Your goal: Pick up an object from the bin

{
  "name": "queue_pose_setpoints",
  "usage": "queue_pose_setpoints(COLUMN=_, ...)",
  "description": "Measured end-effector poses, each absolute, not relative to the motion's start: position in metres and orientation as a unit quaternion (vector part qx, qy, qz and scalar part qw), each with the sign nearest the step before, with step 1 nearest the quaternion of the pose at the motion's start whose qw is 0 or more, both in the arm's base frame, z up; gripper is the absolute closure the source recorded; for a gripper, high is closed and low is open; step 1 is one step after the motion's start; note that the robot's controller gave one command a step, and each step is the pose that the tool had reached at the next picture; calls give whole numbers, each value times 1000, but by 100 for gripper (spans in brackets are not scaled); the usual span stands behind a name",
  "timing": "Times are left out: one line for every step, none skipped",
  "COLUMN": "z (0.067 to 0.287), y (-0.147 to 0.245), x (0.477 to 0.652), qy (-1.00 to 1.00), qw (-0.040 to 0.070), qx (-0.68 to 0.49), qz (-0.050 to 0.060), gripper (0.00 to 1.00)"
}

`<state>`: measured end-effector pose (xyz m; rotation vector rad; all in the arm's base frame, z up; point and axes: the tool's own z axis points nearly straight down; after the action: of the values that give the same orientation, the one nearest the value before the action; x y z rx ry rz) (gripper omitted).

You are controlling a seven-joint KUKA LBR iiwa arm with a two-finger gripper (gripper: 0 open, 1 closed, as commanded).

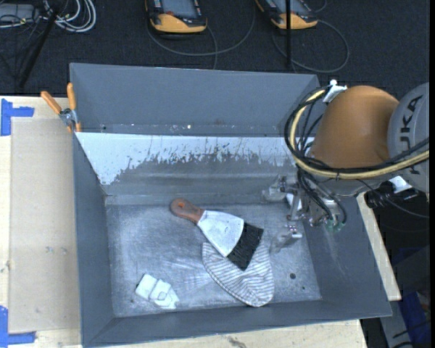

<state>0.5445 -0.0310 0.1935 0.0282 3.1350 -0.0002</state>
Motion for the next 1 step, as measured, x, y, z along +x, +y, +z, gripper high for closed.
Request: queue_pose_setpoints(z=130, y=-1, x=536, qy=1000, qw=1, qx=-31, qz=0, gripper=0)
